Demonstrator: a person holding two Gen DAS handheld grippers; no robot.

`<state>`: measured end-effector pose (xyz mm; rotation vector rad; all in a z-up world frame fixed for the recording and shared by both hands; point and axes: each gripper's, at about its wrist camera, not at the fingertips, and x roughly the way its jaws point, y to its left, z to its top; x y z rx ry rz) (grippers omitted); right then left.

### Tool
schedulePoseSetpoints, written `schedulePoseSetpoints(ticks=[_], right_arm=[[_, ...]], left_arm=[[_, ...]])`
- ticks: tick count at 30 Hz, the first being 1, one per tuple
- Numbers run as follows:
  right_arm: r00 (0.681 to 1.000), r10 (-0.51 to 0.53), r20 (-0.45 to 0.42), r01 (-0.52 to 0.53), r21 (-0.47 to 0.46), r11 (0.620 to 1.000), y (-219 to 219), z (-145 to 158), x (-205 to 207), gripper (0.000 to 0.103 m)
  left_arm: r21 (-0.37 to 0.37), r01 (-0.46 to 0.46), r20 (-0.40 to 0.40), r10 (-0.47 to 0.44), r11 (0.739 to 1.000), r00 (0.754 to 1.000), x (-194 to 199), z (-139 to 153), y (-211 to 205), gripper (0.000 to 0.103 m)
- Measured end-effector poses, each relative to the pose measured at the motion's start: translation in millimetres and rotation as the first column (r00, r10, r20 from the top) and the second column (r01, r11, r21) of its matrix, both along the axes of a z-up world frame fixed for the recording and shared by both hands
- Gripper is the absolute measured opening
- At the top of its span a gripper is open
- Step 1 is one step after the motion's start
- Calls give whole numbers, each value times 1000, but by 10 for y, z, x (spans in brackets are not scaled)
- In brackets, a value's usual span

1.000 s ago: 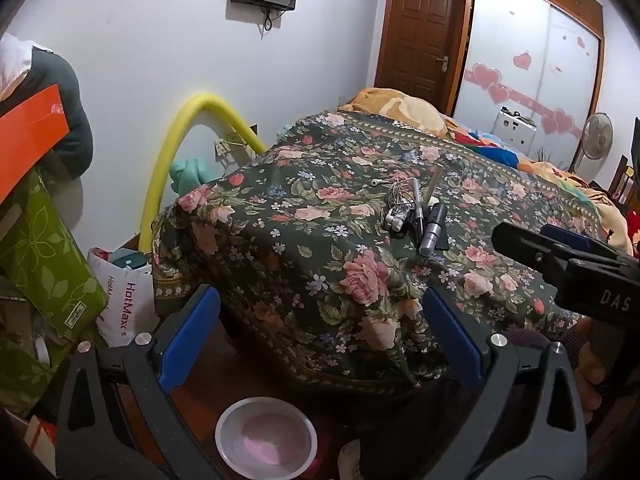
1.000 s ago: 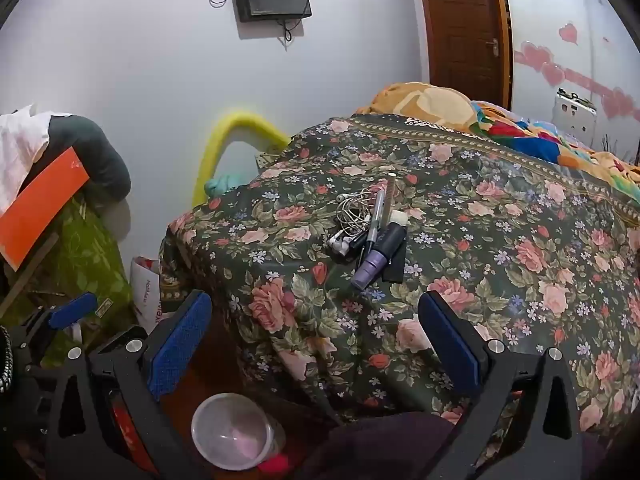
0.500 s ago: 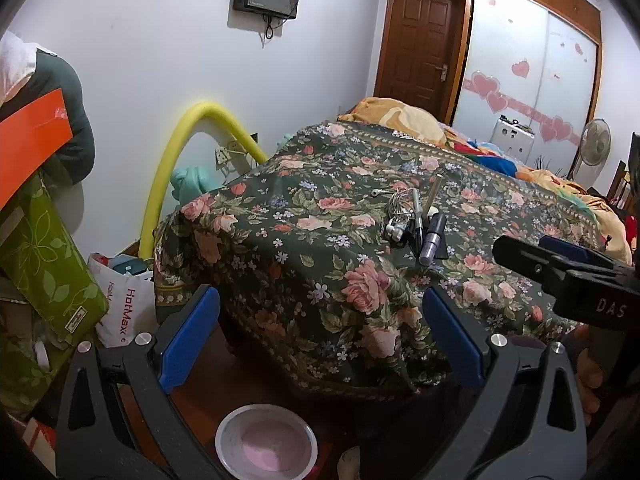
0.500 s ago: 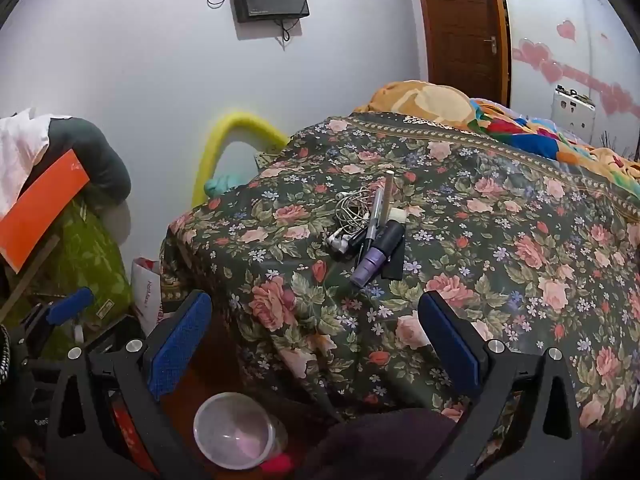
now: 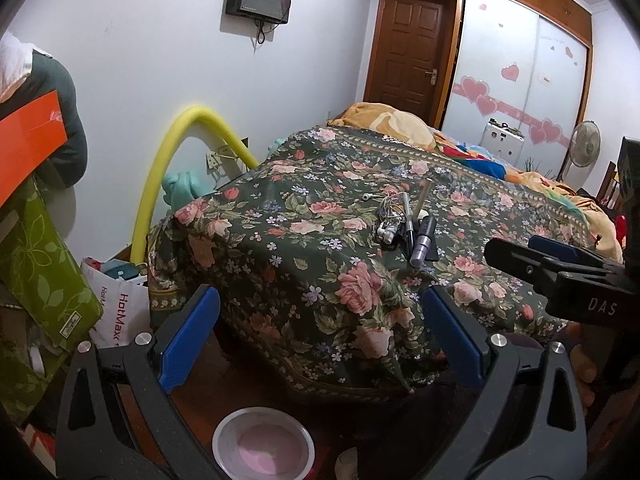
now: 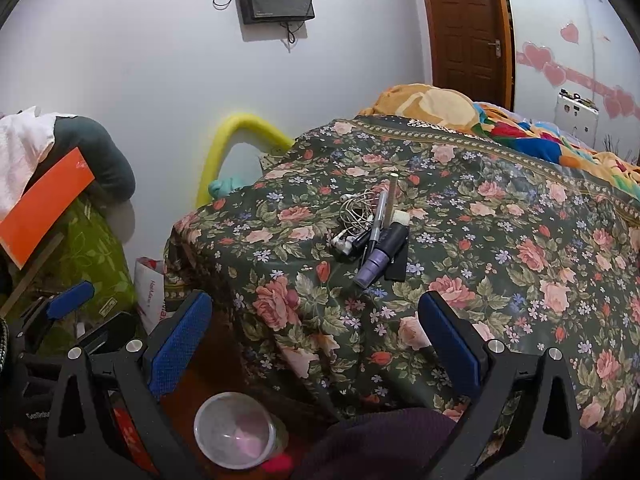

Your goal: Collect trash

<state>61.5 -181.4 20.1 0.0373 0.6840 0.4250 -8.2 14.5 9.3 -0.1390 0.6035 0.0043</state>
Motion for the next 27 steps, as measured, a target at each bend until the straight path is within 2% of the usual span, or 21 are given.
schedulePoseSetpoints(ticks=[27], right_arm=[[1000, -1, 3, 1, 0, 1000, -6, 7, -18, 103]], left_arm=[[-6, 11, -13, -11, 1000, 1000, -12, -37, -38, 102]])
